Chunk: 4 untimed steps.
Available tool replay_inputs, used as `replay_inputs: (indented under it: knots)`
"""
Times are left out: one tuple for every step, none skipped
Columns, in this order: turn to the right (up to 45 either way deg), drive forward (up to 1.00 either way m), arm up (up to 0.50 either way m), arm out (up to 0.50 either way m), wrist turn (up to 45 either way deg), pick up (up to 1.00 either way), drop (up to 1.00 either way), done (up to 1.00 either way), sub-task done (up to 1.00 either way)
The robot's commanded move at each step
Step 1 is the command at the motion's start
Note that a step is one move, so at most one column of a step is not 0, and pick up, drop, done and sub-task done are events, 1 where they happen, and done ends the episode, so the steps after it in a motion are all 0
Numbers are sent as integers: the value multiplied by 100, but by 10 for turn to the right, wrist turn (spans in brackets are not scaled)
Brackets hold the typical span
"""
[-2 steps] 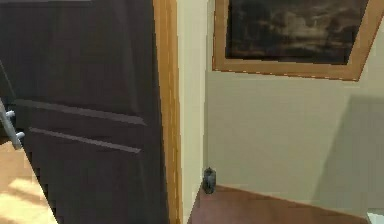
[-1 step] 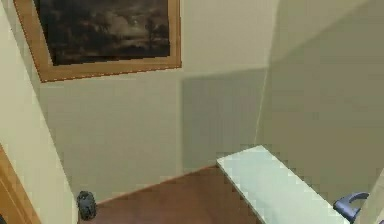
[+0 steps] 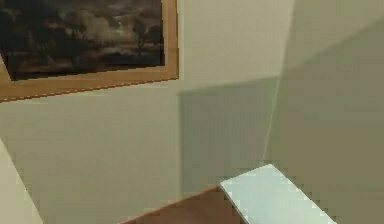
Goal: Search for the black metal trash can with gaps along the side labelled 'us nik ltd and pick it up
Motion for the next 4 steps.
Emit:
replay_inputs:
  knots:
    - [-30,0,0,0,0,0,0,0,0]
    - [30,0,0,0,0,0,0,0,0]
    - [0,30,0,0,0,0,0,0,0]
    - [-60,0,0,0,0,0,0,0,0]
